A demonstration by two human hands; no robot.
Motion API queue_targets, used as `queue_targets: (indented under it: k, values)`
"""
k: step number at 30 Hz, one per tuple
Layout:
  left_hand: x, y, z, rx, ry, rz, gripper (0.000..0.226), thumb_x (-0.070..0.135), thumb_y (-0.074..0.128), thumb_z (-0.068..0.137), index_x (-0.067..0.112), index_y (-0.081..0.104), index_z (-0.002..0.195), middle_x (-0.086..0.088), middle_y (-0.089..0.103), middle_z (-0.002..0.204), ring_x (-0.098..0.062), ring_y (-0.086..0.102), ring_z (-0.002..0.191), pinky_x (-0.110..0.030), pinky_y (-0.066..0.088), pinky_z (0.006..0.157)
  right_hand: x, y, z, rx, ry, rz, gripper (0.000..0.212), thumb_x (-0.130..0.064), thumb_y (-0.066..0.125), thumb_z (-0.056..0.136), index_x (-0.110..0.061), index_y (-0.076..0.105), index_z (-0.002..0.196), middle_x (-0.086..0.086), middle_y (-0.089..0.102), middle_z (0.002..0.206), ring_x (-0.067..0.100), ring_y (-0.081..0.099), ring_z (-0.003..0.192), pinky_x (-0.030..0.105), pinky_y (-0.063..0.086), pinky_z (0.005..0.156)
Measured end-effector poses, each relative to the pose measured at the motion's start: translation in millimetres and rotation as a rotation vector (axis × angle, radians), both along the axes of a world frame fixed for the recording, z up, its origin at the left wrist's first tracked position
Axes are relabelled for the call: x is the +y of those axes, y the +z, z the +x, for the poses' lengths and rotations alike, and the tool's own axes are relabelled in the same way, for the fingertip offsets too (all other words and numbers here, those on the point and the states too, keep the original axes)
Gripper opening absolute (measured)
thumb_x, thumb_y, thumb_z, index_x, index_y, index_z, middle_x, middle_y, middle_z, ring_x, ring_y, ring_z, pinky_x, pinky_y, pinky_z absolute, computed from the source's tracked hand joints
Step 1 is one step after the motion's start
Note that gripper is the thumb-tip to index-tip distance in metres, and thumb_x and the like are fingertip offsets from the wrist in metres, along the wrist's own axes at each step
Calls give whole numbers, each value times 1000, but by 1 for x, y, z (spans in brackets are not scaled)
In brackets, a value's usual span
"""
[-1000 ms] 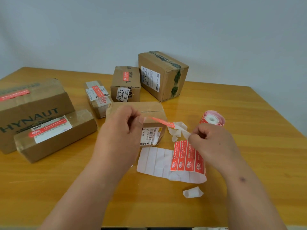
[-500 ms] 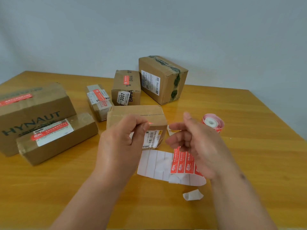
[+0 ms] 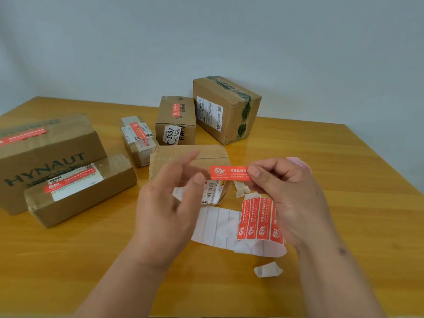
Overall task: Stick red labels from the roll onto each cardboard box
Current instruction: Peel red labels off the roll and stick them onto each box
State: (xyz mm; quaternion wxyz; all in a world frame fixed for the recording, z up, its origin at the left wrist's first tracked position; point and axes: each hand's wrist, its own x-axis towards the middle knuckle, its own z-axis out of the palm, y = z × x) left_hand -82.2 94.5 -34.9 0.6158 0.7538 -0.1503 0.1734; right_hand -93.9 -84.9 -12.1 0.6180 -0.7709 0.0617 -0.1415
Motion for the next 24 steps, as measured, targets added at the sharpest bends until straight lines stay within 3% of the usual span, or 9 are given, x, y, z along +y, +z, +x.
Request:
queue_targets:
  k: [2,4,8,11,15,18,20,24]
  values:
    - [-1,9,-1,123,-48,-127,42,48,51,94,27,55,130,18,70,100,0,65,99,-15,53,79,2,3,-1,-41,1,-20,6,-30,71,81,-27,76,83,-5,72,78,19,69,81,48,54,85]
    - [-2,17,0,267,-114,-175,55,51,59,78,28,56,128,16,72,100,-2,68,95,-22,55,79,6,4,-3,-51,51,-33,10,-33,71,77,-27,76,84,-4,72,78,14,69,79,38,56,81]
    - [-5,21,3,370,-144,-174,17,17,71,79,27,73,92,4,75,81,-12,72,78,-34,59,76,11,5,-5,-25,176,-60,11,-20,69,84,-27,76,90,-8,74,78,3,69,76,14,51,70]
    - [-2,17,5,356,-69,-129,17,12,73,81,29,75,79,4,75,78,-15,72,77,-41,59,78,11,3,-3,3,170,-132,16,-20,67,87,-29,76,97,-16,74,82,-4,67,79,5,45,67]
    - [0,15,6,349,26,-36,20,12,69,87,32,73,90,13,75,77,-2,71,74,-34,59,76,19,-4,5,-30,87,-229,16,-24,67,88,-34,74,99,-22,71,86,-11,61,84,1,41,67]
    - [5,19,10,331,53,78,21,17,64,91,34,69,102,17,73,74,4,66,71,-16,55,66,26,-6,12,-119,30,-353,17,-26,65,89,-39,71,95,-18,60,97,-3,57,88,2,40,68]
    - [11,25,14,318,53,98,21,18,63,92,35,69,102,16,73,73,3,66,70,-9,51,58,32,-4,17,-171,7,-391,17,-26,64,89,-39,71,99,-16,59,92,-1,56,87,5,40,67]
    - [20,40,26,287,34,58,21,11,61,92,28,73,92,9,74,73,-4,71,71,-18,58,67,44,1,26,-281,-11,-372,22,-22,66,89,-33,71,107,-19,64,86,-4,58,88,7,42,70]
